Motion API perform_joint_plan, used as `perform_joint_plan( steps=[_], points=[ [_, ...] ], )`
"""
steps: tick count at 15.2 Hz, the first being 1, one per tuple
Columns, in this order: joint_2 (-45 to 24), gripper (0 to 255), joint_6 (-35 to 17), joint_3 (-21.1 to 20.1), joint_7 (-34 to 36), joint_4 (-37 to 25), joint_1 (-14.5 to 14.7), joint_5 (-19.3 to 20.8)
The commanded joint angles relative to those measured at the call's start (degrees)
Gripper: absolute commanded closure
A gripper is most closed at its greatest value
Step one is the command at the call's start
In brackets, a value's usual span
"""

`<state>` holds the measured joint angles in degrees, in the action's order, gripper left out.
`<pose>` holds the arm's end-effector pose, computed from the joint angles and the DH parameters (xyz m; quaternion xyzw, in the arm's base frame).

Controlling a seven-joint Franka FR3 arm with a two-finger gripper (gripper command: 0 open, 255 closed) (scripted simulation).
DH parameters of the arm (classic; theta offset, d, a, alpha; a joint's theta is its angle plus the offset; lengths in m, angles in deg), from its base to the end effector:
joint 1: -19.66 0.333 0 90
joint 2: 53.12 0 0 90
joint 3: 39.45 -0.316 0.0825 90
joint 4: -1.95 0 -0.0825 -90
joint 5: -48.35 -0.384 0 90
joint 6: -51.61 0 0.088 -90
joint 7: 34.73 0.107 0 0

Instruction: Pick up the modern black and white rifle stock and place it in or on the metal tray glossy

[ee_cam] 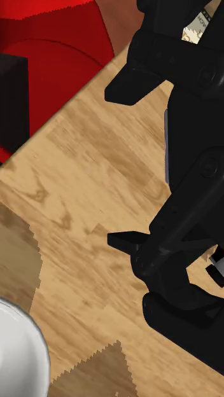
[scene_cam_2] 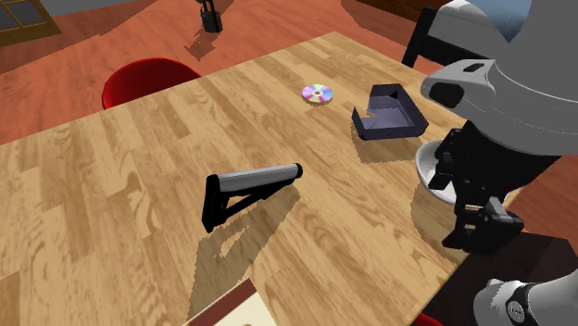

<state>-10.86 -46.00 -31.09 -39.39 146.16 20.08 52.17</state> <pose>0.3179 -0.0558 0.5072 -0.9991 0.0021 0.0385 0.0197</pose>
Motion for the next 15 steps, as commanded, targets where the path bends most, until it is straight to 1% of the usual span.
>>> perform_joint_plan(
  steps=[1, 5, 9, 12, 15],
  points=[
    [-1.5, 0, -5.9, 2.6, -4.7, 1.3, 0.4, 1.1],
    [-6.4, 0, -16.7, 7.8, -13.6, 1.7, 1.9, 1.6],
    [-12.6, 0, -26.8, 13.5, -23.5, 0.3, 5.0, -0.2],
    [-18.0, 0, -33.5, 18.2, -32.0, -1.9, 8.6, -3.9],
    [-23.7, 0, -38.8, 23.2, -41.8, -5.1, 13.2, -9.9]
  ],
)
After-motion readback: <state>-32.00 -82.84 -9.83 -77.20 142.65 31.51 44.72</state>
